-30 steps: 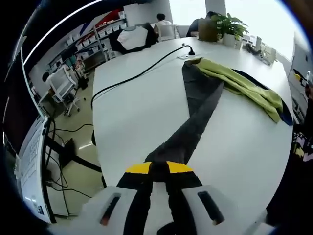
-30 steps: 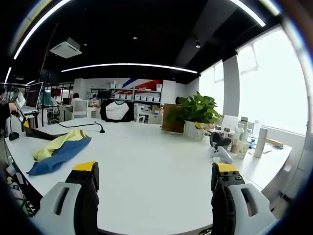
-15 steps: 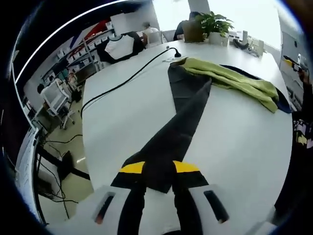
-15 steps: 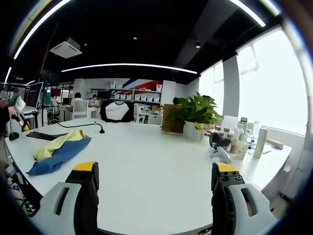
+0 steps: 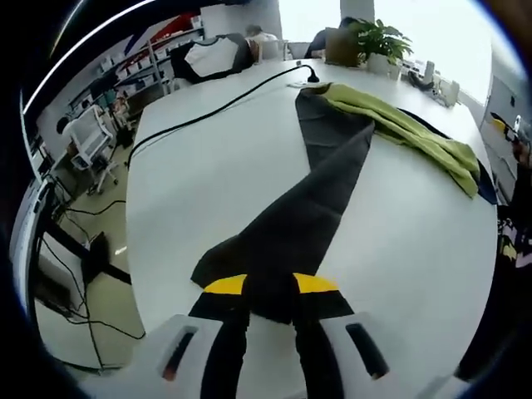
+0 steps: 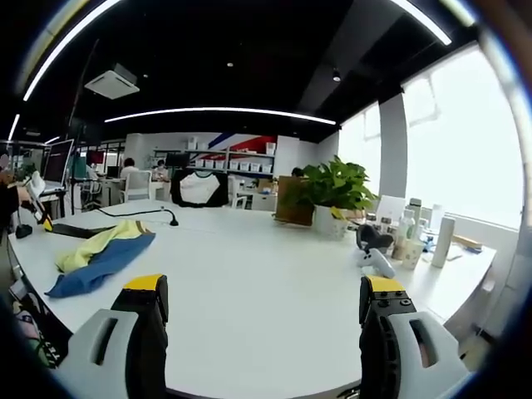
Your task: Fold the garment on the visible template until the final outline fits inside the template.
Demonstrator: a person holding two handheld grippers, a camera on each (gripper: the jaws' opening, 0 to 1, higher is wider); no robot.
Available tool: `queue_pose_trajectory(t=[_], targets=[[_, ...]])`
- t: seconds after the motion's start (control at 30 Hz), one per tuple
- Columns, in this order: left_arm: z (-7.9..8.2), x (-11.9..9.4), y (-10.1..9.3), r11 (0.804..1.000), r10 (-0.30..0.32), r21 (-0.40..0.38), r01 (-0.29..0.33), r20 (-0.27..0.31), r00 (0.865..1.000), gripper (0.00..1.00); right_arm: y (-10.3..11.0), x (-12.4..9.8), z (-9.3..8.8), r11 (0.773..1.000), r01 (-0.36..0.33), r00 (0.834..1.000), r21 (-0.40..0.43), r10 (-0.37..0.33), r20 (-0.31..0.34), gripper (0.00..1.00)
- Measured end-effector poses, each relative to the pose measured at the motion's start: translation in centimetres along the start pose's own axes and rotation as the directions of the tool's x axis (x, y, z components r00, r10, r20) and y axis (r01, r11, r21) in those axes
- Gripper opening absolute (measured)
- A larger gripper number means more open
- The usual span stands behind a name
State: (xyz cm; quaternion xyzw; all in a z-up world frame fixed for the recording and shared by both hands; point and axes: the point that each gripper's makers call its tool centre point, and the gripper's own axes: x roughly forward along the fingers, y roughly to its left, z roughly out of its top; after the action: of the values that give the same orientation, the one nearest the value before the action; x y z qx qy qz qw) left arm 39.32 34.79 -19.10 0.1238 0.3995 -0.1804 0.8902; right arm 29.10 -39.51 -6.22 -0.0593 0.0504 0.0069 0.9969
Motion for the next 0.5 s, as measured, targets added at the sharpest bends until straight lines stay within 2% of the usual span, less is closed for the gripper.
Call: queue_pose_trajectory(t=[0.07, 0.13, 0.2, 0.33, 0.43, 0.5], targets=[[0.1, 0.2, -0.1, 1.0, -0.012, -0.025, 0.012, 0.005, 1.0, 0.18, -0.4, -0.1, 0.0, 1.0, 0.012, 1.0, 0.001, -0.012, -0.001, 0.99], [0.0, 0.3, -0.7, 0.998, -0.041, -0.05, 0.041, -0.003, 0.999, 0.12, -0.5, -0.1, 0.0, 1.0, 0.017, 1.0, 0.003, -0.017, 0.0, 0.99], [0.1, 0.3, -0.6, 0.999, -0.019, -0.03, 0.018, -0.004, 1.0, 0.1, -0.5, -0.1, 0.0, 1.0, 0.019, 1.0, 0.001, -0.019, 0.0, 0.99], [0.1, 0.3, -0.9, 0.999, -0.003, -0.035, 0.003, -0.006, 1.0, 0.01, -0.3, 0.0, -0.2, 1.0, 0.005, 1.0, 0.007, -0.005, -0.004, 0.99], [0.1, 0.3, -1.1, 0.999, 0.007, -0.043, -0.007, -0.019, 1.0, 0.01, -0.2, 0.0, -0.3, 1.0, 0.002, 1.0, 0.009, -0.002, -0.004, 0.99], [0.1, 0.3, -0.9, 1.0, 0.018, -0.021, -0.019, -0.027, 0.999, 0.01, -0.3, 0.0, -0.3, 1.0, 0.005, 1.0, 0.009, -0.005, -0.003, 0.99]])
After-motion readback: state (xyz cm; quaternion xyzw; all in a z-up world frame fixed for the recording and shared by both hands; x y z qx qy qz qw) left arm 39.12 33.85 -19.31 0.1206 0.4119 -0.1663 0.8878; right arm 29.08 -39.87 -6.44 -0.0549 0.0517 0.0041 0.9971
